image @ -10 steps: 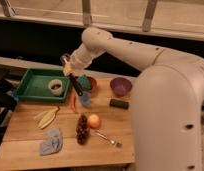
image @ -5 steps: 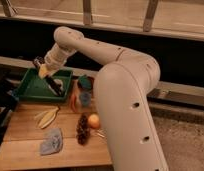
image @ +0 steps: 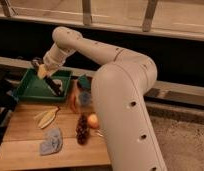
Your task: Place brush in tray
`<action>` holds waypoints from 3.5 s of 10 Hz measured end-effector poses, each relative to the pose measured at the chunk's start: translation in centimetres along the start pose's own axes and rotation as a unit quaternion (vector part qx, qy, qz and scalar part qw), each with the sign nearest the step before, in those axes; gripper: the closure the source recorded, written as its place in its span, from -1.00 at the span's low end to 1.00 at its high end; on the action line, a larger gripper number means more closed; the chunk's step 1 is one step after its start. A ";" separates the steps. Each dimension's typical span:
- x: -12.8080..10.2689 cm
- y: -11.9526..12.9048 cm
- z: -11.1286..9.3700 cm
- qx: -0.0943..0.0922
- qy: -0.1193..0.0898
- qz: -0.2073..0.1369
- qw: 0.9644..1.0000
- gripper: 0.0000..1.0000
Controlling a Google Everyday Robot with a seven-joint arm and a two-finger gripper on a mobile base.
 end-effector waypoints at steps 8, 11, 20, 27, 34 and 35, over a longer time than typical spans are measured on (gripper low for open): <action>-3.2 1.1 9.8 -0.049 0.117 -0.056 0.990 1.00; -2.5 -0.8 8.9 0.042 0.071 -0.035 0.996 1.00; -4.0 -0.9 8.8 0.068 0.042 -0.036 0.996 1.00; -2.0 -1.6 11.7 0.021 0.091 -0.014 0.995 0.60; -1.5 -1.9 11.0 0.021 0.085 0.005 0.996 -0.60; -1.6 -2.0 10.3 0.026 0.076 0.007 0.997 -0.60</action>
